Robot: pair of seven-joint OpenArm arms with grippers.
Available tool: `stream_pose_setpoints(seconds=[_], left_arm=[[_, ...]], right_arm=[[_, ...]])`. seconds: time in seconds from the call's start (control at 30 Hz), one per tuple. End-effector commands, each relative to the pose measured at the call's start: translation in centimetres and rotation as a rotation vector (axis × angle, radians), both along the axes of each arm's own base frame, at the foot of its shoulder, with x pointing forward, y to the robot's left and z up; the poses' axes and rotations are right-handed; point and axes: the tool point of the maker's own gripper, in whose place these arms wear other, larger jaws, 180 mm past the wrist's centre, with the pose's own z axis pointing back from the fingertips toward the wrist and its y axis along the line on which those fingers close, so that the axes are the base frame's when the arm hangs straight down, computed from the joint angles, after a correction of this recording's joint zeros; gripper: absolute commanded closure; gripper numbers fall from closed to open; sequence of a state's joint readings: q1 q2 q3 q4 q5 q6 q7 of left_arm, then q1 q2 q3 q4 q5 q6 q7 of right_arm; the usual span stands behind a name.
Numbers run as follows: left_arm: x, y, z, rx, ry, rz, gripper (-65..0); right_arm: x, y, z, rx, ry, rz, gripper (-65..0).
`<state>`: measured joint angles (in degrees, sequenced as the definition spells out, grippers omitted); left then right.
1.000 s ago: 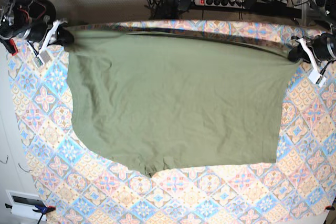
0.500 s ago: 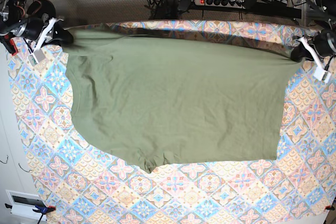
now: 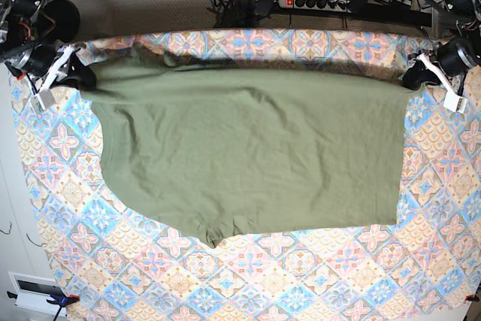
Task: Layout the t-shirt on the table in an organized manner, then fold the t-shirt properly
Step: 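Lay the t-shirt down flat while holding its edge with both grippers, then release the t-shirt edge with both grippers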
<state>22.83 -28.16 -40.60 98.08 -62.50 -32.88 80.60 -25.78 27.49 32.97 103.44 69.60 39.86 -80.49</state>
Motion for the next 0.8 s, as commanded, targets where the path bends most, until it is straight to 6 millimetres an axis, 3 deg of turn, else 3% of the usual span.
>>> stream_pose_setpoints(seconds=[0.0,0.13,0.2,0.4,0.57,0.77], left_arm=[[0.7,0.2,1.0,-0.001,-0.046,0.009,0.0],[0.9,0.3,1.0,-0.032,-0.081,0.069,0.0],[1.6,0.1,1.2,-0.045,-0.106,0.095,0.0],[2.5,-0.2,-0.9,-0.055,-0.082,0.157,0.0],[3.4,0.3,-2.9,-0.130,-0.056,0.221,0.0],[5.2,0.9,-3.4,-0.192,-0.107,0.287,0.0]], right_arm=[[0.3,-0.6,0.5,-0.008,-0.015,-0.004,-0.8],[0.2,-1.1,-0.5,0.020,0.008,-0.040,-0.8],[1.2,-0.5,-0.6,0.059,-0.012,-0.056,-0.8],[3.7,1.3,-0.5,0.116,-0.056,-0.037,-0.9],[4.6,1.1,-0.7,0.137,-0.061,-0.052,-1.0],[6.1,0.4,-0.9,0.173,-0.067,-0.091,-1.0]])
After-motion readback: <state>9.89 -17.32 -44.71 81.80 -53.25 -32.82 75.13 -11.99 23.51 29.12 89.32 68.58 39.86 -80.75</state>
